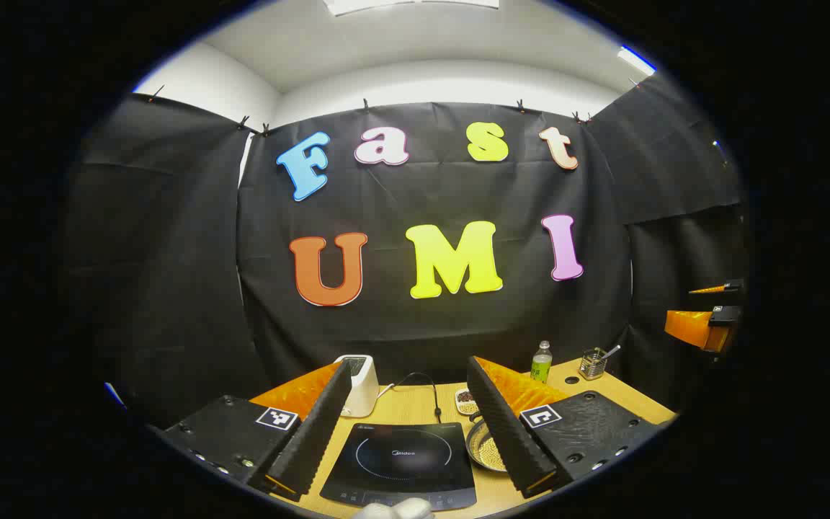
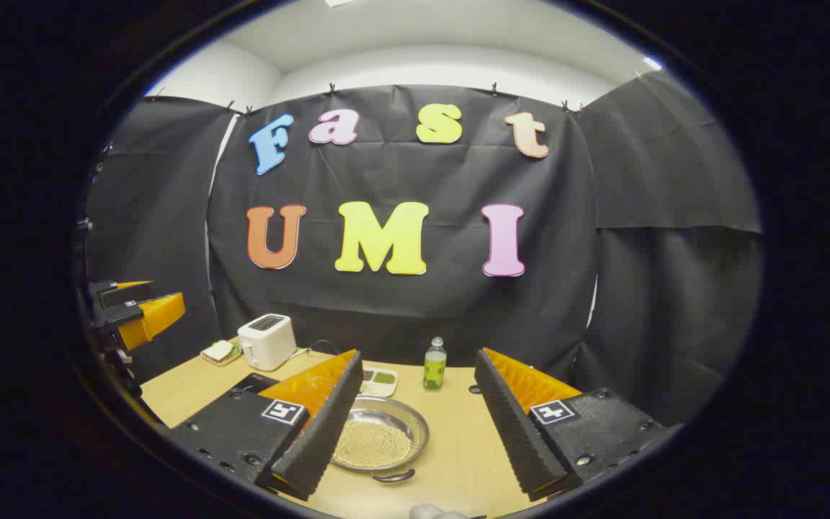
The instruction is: First push the handle of the pot to place it horizontally, then grasp the pot with both hands and set it on the induction cooktop.
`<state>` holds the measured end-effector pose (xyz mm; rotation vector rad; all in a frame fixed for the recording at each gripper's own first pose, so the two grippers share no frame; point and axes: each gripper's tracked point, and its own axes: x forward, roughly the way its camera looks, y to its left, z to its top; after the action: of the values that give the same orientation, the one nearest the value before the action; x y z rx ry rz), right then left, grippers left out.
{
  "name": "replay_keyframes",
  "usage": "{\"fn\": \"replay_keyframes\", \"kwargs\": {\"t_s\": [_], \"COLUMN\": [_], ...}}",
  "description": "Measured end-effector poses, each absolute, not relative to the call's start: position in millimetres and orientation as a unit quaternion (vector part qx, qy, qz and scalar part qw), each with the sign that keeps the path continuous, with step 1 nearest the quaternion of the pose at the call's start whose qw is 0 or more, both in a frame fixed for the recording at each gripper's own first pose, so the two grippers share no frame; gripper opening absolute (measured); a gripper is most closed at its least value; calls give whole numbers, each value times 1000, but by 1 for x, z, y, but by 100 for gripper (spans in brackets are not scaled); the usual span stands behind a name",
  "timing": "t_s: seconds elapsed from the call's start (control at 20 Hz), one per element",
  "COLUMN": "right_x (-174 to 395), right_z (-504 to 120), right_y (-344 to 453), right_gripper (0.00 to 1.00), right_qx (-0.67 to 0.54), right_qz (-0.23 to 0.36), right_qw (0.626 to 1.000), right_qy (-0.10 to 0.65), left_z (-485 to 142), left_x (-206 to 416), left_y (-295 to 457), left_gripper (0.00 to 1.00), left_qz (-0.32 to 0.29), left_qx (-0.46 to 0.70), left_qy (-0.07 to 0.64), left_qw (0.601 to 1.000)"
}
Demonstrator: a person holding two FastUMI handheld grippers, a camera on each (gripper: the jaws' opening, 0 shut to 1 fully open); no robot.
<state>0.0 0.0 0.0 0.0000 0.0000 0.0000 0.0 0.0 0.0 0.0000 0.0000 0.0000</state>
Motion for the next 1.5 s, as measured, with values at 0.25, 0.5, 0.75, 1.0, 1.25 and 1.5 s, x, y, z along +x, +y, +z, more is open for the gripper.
{"fn": "replay_keyframes", "kwargs": {"t_s": [0.25, 0.5, 0.75, 1.0, 1.25, 1.5], "right_x": [0, 1, -1, -2, -3, -2], "right_z": [-1, -5, -5, -7, -8, -25], "right_y": [3, 4, 4, 7, 7, 20], "right_gripper": [97, 97, 97, 97, 97, 78], "right_qx": [-1, -2, -2, -2, 1, 4], "right_qz": [1, 2, 1, 4, 4, 27], "right_qw": [1000, 1000, 1000, 1000, 1000, 999], "right_qy": [1, 4, 4, 6, 8, 38], "left_z": [-6, -8, -13, -12, -15, -18], "left_x": [0, 0, -1, -2, -3, -4], "left_y": [0, 3, 5, 6, 7, 8], "left_gripper": [96, 96, 96, 96, 96, 96], "left_qz": [0, 2, 3, 4, 5, 4], "left_qx": [-2, -1, -1, 1, 1, 4], "left_qy": [6, 8, 14, 14, 14, 16], "left_qw": [1000, 1000, 1000, 1000, 1000, 1000]}}
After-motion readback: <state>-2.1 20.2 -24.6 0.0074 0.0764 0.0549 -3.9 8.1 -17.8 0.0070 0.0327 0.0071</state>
